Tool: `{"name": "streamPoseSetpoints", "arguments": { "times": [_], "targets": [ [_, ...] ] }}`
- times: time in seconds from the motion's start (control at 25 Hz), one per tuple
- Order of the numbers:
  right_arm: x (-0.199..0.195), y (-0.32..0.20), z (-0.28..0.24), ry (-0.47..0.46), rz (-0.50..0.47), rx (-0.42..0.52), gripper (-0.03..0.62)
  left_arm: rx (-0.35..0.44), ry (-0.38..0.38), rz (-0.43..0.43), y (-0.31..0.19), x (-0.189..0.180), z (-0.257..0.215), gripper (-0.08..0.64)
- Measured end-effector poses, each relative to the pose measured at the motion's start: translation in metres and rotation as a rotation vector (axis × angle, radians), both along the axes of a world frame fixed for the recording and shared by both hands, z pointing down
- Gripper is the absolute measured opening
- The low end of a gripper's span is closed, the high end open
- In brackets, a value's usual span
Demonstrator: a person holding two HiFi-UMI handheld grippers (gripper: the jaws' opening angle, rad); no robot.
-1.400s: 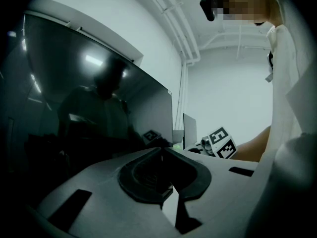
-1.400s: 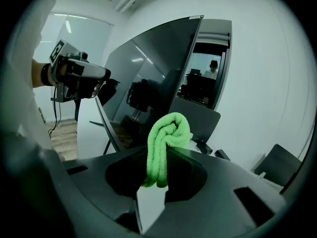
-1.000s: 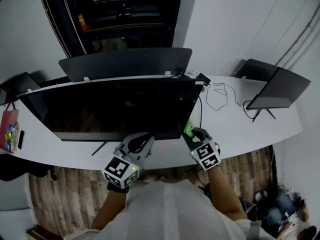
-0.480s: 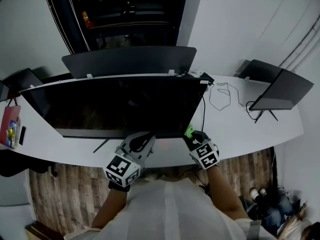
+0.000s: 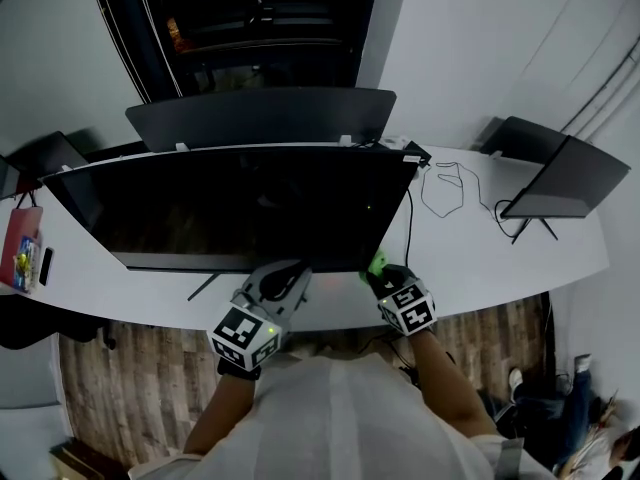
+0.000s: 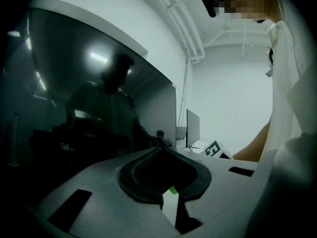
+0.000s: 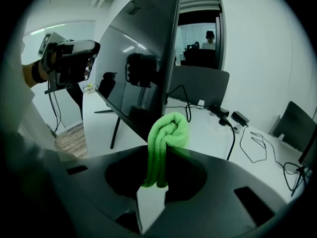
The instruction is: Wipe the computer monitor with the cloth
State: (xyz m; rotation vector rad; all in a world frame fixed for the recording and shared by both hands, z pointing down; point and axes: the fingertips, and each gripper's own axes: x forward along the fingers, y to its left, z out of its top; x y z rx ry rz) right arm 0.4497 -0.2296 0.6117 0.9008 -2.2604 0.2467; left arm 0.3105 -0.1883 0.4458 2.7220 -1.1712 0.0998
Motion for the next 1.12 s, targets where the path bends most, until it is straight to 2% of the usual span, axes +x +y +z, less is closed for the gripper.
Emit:
{"name": "streamPoseSetpoints", "arguments": {
  "times": [0.24,0.44,0.72,0.96,1.12],
  "targets": [
    [-0.001,0.012,0.010,-0.027,0.053,-0.105,0.069,-0.003,-0.006,0.004,0.003,0.001,0.000,0.025],
    [-0.007,0.024,0.013,-0.090,0.083,-0.187,0.069,0.001,-0.009,0.021,0.010,0.001,-0.002,0.025],
    [-0.016,0.034,0.008,-0.085,0.102,-0.173,0.069,-0.001,-0.013,0.058,0.012,-0.009,-0.005,0.025],
    [-0.030,0.037,0.006,-0.071,0.113,-0.152,0.069,-0.009,0.002,0.051,0.014,-0.029,-0.003,0.025],
    [-0.049,0.040,0.005,-0.050,0.084,-0.142,0.069,-0.015,0.016,0.037,0.018,-0.049,0.001,0.025]
  ]
}}
